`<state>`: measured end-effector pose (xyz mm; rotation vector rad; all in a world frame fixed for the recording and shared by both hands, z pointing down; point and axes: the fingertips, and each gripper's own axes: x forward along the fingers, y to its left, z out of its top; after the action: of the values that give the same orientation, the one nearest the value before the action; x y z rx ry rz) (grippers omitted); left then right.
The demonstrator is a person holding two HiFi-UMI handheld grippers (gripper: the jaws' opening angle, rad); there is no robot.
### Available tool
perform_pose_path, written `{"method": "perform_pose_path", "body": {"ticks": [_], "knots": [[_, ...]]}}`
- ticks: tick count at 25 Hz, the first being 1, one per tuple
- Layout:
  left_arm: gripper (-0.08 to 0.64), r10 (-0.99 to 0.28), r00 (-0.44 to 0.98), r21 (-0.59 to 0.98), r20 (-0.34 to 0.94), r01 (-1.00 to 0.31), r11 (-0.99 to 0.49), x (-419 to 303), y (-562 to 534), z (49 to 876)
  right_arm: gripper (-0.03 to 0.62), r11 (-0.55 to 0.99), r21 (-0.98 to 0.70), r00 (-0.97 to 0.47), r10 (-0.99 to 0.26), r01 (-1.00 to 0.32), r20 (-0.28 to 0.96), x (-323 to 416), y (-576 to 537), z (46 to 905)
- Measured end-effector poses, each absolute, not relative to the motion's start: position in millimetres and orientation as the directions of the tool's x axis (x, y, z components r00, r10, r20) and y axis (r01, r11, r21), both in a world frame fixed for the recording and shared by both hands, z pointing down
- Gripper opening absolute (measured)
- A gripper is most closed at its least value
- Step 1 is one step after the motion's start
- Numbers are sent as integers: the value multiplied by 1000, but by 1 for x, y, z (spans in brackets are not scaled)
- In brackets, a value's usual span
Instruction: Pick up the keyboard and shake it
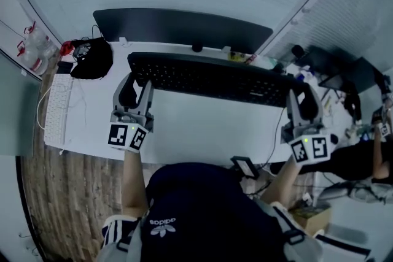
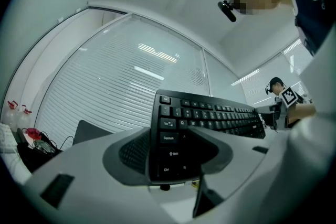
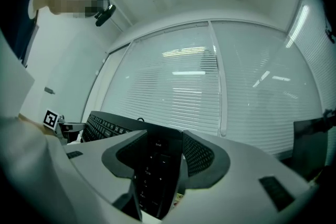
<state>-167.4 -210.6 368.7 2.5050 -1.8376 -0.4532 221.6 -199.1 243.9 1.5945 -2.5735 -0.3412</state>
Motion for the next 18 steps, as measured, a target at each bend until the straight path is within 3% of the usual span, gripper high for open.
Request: {"method": "perform_pose_path", "body": {"ticks": [18], "knots": [[207, -932, 318, 226, -176, -908, -352, -214, -215, 393, 192, 406, 155, -415, -909, -901, -34, 191, -198, 283]]}}
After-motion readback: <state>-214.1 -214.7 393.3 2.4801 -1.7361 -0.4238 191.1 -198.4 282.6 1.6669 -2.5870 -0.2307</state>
